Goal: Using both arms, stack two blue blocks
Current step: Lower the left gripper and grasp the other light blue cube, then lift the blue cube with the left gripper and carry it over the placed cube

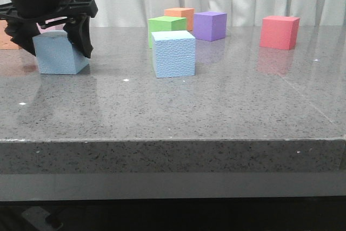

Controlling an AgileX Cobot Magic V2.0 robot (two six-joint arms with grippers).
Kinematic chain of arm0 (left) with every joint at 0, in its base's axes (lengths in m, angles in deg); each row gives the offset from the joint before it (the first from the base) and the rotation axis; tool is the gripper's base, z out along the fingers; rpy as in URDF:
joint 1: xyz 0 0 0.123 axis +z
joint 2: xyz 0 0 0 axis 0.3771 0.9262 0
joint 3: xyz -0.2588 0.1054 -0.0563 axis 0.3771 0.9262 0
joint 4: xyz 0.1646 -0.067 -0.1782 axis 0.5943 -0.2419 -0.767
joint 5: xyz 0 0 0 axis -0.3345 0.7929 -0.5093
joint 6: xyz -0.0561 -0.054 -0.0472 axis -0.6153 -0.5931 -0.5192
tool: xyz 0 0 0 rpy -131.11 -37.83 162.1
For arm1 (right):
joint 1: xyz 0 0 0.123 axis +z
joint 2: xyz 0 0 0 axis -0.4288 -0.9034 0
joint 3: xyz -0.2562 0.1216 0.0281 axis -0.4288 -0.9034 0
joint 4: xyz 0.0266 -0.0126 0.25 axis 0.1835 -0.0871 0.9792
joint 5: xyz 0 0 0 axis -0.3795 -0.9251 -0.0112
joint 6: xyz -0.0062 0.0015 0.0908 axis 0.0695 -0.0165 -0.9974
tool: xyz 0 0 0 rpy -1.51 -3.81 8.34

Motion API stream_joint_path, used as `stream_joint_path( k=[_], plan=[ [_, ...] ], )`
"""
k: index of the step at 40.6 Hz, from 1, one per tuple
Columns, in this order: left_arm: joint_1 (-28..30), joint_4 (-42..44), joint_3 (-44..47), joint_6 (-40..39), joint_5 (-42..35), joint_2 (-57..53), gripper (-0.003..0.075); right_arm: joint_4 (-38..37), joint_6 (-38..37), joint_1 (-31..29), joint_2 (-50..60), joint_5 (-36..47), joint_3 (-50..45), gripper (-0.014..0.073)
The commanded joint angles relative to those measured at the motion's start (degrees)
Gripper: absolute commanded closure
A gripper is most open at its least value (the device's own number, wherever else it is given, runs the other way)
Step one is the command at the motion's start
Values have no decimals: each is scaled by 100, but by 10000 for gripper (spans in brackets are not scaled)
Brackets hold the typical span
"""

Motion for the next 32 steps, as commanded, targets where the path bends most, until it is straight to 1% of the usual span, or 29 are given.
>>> stream_joint_path(
  k=[1, 3, 10, 15, 21, 24, 26, 27, 29, 32],
  plan=[
    [-33, -7, -195, -45, -206, -281, 310, -10, 53, -39, 23, 420, 138, 50],
    [-33, -7, -195, -45, -206, -281, 337, -10, 53, -39, 23, 420, 138, 50],
    [-33, 17, -211, 53, -178, -292, 325, -10, 53, -39, 23, 420, 138, 50],
    [-96, 17, -564, 478, 176, -300, 325, -10, 53, -39, 23, 420, 138, 50],
    [-269, 17, -1206, 1085, 601, -300, 334, -10, 53, -39, 23, 420, 138, 50],
    [-420, -60, -1557, 1690, 772, -300, 334, -10, 53, -39, 23, 420, 138, 50],
    [-499, -287, -1732, 2107, 863, -300, 334, -10, 53, -39, 23, 420, 138, 50],
    [-546, -444, -1841, 2492, 908, -300, 334, -10, 53, -39, 23, 420, 138, 50],
    [-604, -926, -1979, 3149, 1024, -300, 334, -10, 53, -39, 23, 420, 138, 50],
    [-676, -1788, -2187, 4374, 1310, -300, 334, -10, 53, -39, 23, 420, 138, 50]
  ],
)
